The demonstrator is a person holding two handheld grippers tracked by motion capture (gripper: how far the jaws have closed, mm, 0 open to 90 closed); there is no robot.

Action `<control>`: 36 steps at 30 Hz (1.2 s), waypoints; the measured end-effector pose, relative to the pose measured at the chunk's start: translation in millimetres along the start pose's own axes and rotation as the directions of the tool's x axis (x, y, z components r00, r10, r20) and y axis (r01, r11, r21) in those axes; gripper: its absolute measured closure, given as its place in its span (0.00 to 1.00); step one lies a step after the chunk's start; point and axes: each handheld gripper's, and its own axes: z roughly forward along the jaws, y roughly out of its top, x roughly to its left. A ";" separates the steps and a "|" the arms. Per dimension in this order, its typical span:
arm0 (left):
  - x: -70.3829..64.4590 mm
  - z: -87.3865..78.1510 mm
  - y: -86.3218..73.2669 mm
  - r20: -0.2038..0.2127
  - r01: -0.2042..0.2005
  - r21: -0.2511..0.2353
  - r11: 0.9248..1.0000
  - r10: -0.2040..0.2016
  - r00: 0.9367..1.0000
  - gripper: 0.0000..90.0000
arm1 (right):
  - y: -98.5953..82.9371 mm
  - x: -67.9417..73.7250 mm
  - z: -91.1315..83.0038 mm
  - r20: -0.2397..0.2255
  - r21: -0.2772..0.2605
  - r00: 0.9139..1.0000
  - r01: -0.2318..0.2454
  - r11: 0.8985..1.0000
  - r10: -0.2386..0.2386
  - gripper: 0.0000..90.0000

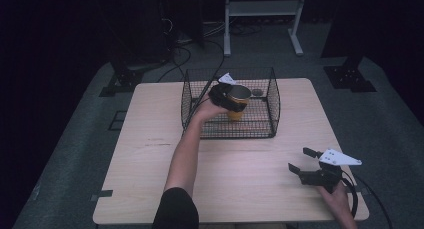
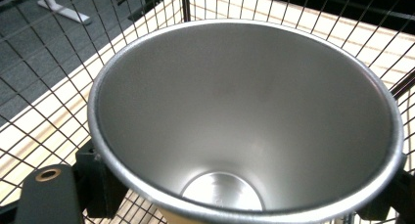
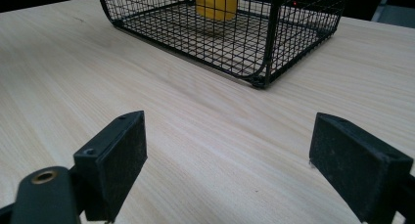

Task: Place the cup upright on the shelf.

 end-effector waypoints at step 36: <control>-0.4 12.5 -1.8 0.034 -0.021 0.082 0.996 0.018 0.999 0.12 | 0.0 -0.1 0.0 -0.002 -0.001 1.000 0.000 1.000 0.000 0.14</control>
